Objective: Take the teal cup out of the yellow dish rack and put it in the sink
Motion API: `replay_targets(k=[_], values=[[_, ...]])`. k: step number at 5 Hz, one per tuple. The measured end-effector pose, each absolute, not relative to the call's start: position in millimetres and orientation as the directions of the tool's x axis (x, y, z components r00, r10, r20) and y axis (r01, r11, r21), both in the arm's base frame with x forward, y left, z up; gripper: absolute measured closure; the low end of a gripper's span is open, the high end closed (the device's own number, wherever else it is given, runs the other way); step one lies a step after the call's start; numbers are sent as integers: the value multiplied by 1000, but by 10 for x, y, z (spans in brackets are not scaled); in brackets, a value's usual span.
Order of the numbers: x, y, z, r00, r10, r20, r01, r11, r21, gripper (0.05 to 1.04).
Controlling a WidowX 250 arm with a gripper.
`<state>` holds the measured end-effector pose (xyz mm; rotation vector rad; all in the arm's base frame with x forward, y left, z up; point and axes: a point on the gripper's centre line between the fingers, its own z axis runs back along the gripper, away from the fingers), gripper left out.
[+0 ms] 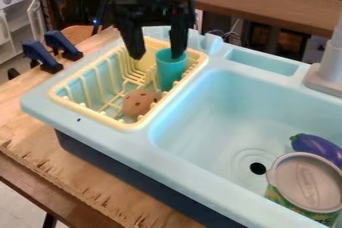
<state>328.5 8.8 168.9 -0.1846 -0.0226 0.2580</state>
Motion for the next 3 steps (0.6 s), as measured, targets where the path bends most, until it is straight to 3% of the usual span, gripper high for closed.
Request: replay_targets(k=[3], values=[[3429, 353, 1621, 954, 299, 21, -290, 938, -187, 93]])
